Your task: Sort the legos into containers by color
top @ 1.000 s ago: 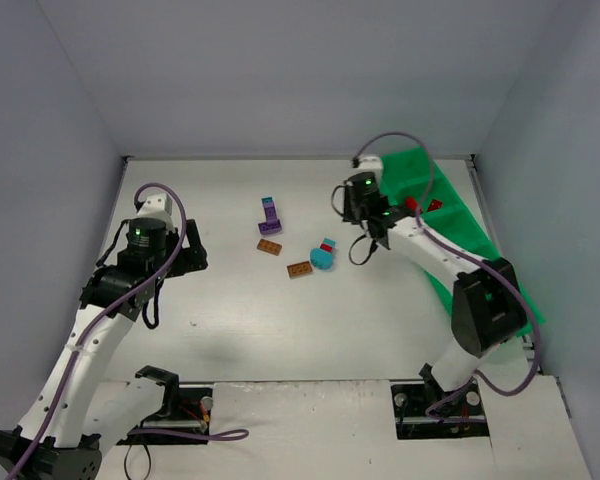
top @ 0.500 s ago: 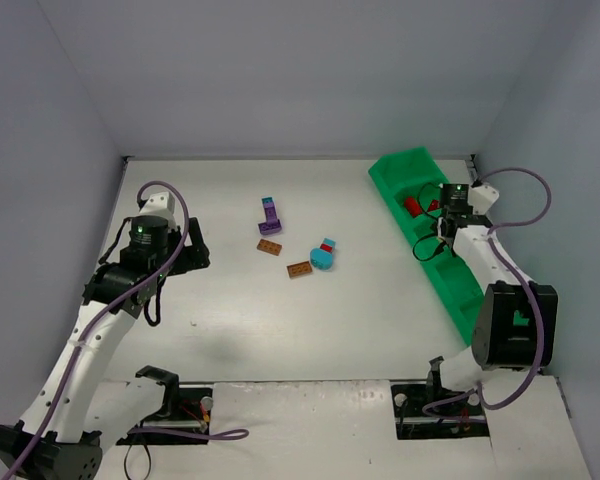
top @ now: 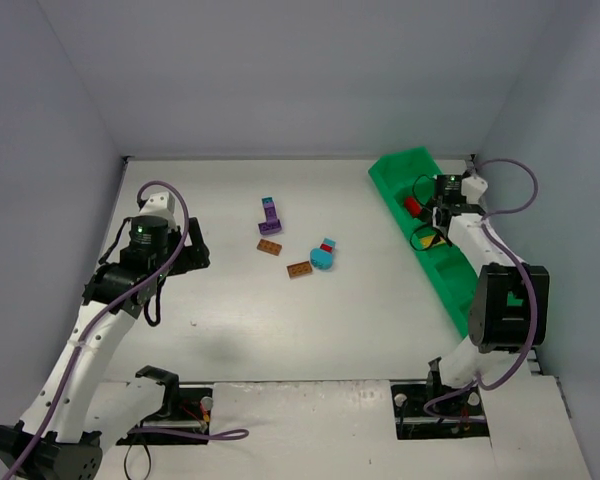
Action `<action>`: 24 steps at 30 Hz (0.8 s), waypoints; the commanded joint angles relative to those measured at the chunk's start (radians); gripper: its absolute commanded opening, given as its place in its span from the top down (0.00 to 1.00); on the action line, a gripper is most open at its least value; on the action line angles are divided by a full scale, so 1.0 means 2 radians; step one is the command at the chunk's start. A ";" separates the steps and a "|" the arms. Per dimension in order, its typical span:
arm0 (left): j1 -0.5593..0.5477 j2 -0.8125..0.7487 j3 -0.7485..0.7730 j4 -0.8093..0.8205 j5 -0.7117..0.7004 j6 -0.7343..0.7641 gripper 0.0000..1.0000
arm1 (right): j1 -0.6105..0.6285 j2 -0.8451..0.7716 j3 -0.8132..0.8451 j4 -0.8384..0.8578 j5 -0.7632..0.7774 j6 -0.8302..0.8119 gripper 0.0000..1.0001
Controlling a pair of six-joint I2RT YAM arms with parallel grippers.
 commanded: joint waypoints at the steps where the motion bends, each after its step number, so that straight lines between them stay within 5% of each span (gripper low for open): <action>1: -0.002 -0.003 0.008 0.025 0.003 0.000 0.20 | 0.060 -0.035 0.022 0.038 -0.029 -0.080 0.41; 7: -0.003 0.006 0.011 0.034 0.007 0.001 0.20 | 0.216 -0.028 0.020 0.112 -0.217 -0.277 0.32; 12: -0.003 0.007 0.014 0.031 0.006 0.002 0.20 | 0.262 0.011 0.045 0.092 -0.286 -0.335 0.25; 24: -0.002 -0.014 0.011 0.008 -0.007 0.011 0.20 | 0.344 0.129 0.130 0.003 -0.336 -0.471 0.16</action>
